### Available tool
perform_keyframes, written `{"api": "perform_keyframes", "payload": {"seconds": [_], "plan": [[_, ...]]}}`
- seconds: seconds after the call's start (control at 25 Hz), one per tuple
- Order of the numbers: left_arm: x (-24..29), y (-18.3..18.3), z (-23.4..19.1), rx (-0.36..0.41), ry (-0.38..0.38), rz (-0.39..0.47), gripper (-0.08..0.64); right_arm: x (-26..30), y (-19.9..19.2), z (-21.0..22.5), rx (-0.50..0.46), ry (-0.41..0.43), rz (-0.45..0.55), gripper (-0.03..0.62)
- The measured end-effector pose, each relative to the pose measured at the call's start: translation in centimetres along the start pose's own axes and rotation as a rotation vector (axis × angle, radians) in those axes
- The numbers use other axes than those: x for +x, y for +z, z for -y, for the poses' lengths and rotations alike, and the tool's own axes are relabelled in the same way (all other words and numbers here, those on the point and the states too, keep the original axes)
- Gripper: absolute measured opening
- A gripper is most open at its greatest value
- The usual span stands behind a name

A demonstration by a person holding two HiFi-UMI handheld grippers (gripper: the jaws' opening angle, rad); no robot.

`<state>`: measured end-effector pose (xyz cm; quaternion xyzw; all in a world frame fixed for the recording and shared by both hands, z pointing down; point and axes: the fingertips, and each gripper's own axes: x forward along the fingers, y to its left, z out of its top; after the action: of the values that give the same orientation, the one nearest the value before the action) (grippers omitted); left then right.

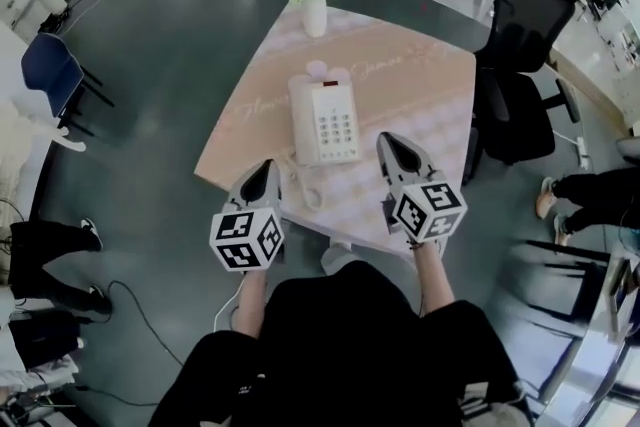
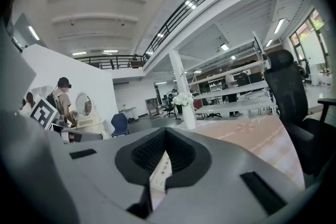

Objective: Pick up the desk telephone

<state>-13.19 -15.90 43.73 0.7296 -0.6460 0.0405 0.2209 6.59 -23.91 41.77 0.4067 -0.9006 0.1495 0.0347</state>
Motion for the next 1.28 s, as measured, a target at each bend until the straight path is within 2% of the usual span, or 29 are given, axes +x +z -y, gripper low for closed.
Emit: {"api": "perform_keyframes", "payload": {"seconds": [0.32,0.44,0.88,1.04,1.16,1.28], "plan": [[5.2,-1.7,-1.1,-0.054,0.028,-0.08,0.0,5.6,-1.6,2.6,0.051,0.065,-0.088,-0.007],[7.1,-2.5,-1.3,-0.087,0.016,-0.108,0.0,7.2,-2.8,3.2,0.048,0.083,-0.124,-0.008],[12.0,-4.6,-2.7,-0.133,0.019,-0.231,0.0,11.6,-6.1,6.2,0.135,0.042,-0.2,-0.006],[13.5,-4.5,-3.3,-0.146,0.011,-0.245,0.002,13.1,-6.9,7.3,0.205,0.011,-0.2,-0.006],[14.9,-4.7,-3.7,-0.173,-0.013,-0.262,0.068,14.4,-7.7,7.8,0.25,0.008,-0.208,0.003],[16.1,-5.2,-3.7,-0.209,-0.034,-0.275,0.129,15.4,-8.8,8.1,0.31,0.007,-0.231,0.087]]}}
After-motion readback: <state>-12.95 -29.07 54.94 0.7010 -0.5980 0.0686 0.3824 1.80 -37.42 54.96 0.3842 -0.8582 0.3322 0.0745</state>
